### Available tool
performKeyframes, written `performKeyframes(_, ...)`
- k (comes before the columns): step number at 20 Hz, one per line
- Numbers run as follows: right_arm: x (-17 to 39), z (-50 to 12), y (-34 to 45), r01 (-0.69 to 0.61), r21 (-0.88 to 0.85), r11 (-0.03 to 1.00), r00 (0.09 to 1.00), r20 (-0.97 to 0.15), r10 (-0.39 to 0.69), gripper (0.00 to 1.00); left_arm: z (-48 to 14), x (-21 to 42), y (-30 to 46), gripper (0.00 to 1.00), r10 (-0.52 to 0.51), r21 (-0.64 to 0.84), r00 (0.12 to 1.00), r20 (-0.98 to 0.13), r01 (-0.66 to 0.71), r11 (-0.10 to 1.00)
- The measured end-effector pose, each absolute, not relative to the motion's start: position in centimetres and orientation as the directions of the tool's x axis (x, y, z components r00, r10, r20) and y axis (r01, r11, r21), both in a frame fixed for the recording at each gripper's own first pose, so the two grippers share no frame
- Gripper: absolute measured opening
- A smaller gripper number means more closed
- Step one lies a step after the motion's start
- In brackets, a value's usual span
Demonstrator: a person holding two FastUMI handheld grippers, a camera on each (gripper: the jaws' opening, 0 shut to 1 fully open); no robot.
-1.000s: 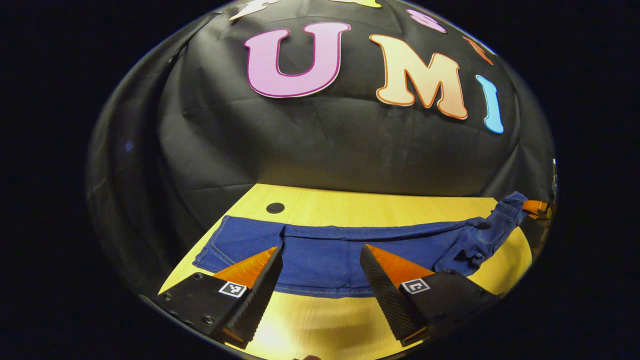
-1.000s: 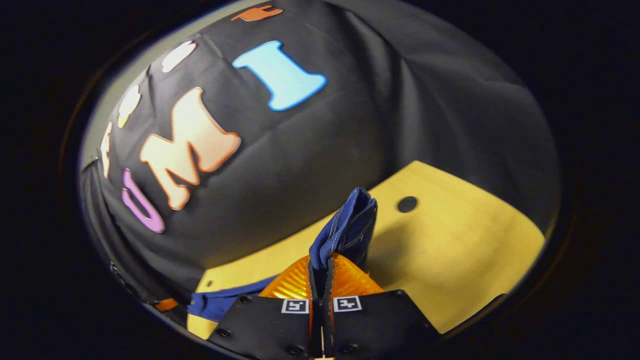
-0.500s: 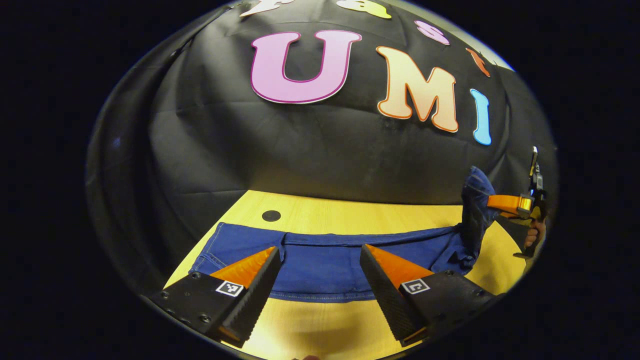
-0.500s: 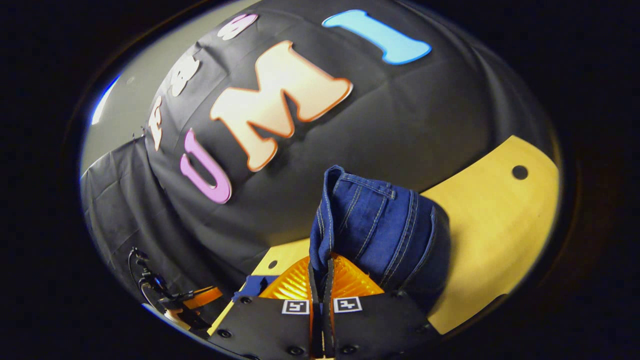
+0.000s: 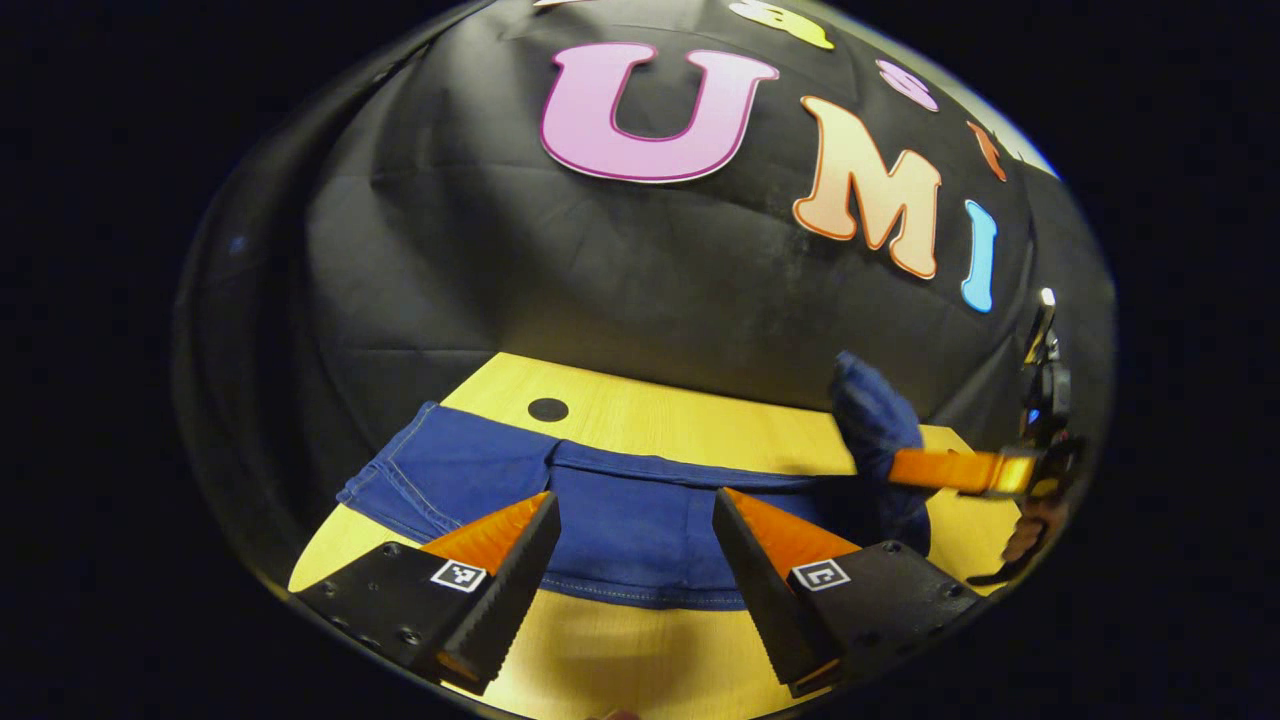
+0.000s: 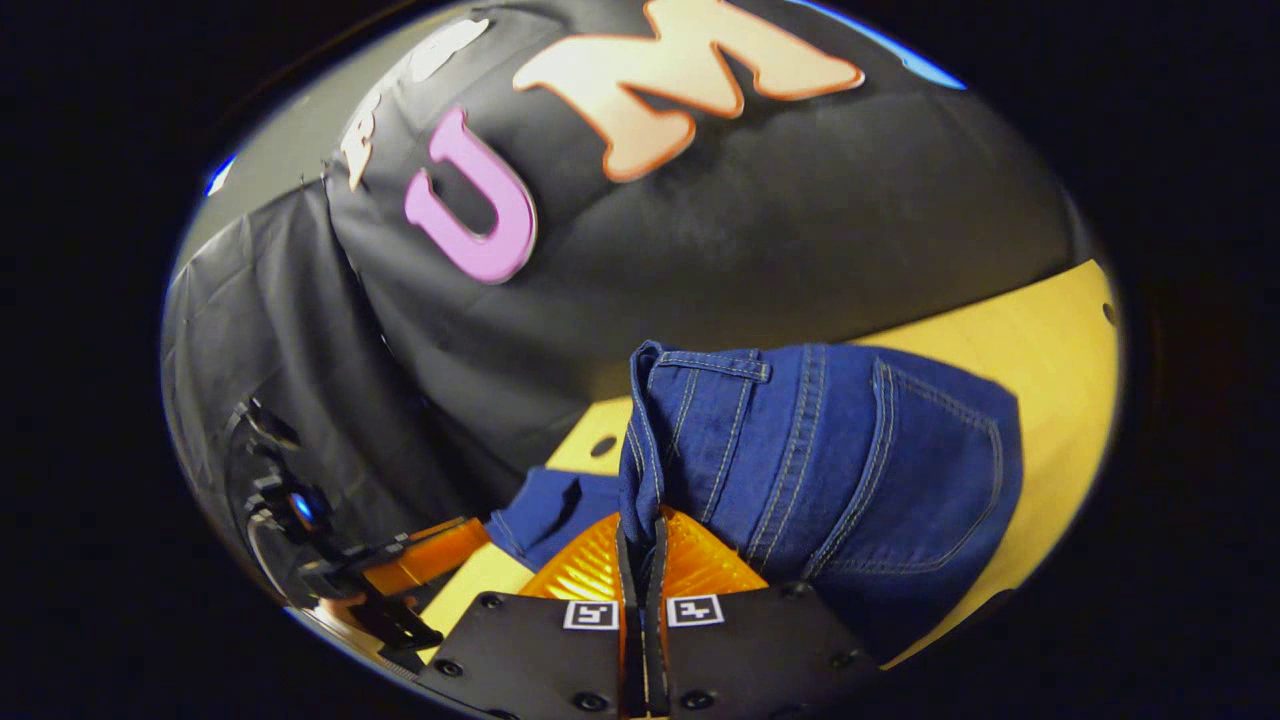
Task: Grasp the waist and the cuffs of the jeans and fold them to make the two legs overlap; first hold the waist and fold one-third of the jeans toward the cuffs, then hold the cuffs and fold the remaining one-third in the same direction to finish folding.
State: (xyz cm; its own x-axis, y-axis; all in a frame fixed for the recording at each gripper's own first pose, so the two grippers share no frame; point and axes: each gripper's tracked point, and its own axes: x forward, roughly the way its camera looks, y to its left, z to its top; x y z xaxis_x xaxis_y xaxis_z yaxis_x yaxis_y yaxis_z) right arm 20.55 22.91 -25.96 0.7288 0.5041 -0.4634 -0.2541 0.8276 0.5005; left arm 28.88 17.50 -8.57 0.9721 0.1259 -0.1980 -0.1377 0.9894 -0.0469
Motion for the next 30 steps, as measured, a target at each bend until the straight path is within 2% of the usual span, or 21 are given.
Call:
performKeyframes(4,20.1,-30.5,25.2,-0.206,0.438,0.875,0.68,-0.579,0.45,0.03,-9.1,28.6,18.7,0.94,0.143,-0.047,0.966,-0.215,-0.157,0.987)
performKeyframes(9,19.8,-28.9,24.9,-0.227,0.347,0.91,0.71,-0.58,0.398,0.03,-8.4,27.9,21.5,0.94,0.206,-0.045,0.963,-0.173,-0.217,0.975)
performKeyframes(13,19.9,-28.4,25.5,-0.243,0.214,0.946,0.7,-0.636,0.324,0.03,-9.3,27.1,23.8,0.94,0.247,-0.023,0.947,-0.203,-0.257,0.966)
performKeyframes(14,19.9,-28.5,25.3,-0.246,0.18,0.952,0.702,-0.644,0.303,0.0,-9.4,26.7,24.4,0.94,0.258,-0.022,0.944,-0.206,-0.268,0.963)
performKeyframes(15,19.9,-28.5,25.1,-0.244,0.155,0.957,0.707,-0.647,0.285,0.06,-9.8,26.6,24.9,0.94,0.266,-0.022,0.94,-0.215,-0.277,0.961)
performKeyframes(18,19.8,-28.5,25.4,-0.212,0.132,0.968,0.713,-0.656,0.246,0.02,-11.8,25.9,27.0,0.94,0.305,-0.01,0.913,-0.272,-0.319,0.948)
performKeyframes(22,19.7,-28.3,25.1,-0.196,0.105,0.975,0.712,-0.669,0.215,0.09,-13.5,25.2,31.1,0.95,0.365,-0.012,0.886,-0.287,-0.384,0.923)
performKeyframes(23,19.8,-28.3,25.1,-0.198,0.093,0.976,0.714,-0.669,0.208,0.17,-14.3,25.2,31.9,0.94,0.374,0.006,0.875,-0.306,-0.391,0.92)
performKeyframes(25,19.2,-27.7,26.3,-0.229,0.149,0.962,0.702,-0.66,0.269,0.19,-15.8,25.7,32.8,0.94,0.374,0.038,0.863,-0.341,-0.385,0.922)
performKeyframes(26,19.1,-27.4,27.3,-0.232,0.188,0.954,0.694,-0.655,0.298,0.27,-16.3,25.8,33.1,0.95,0.368,0.045,0.86,-0.352,-0.377,0.925)
performKeyframes(29,18.6,-25.5,27.4,-0.247,0.176,0.953,0.729,-0.614,0.303,0.88,-17.3,26.5,33.6,0.95,0.359,0.08,0.853,-0.379,-0.356,0.931)
performKeyframes(30,18.2,-24.8,27.3,-0.243,0.175,0.954,0.74,-0.603,0.299,0.91,-17.6,26.6,33.7,0.95,0.357,0.095,0.849,-0.39,-0.348,0.933)
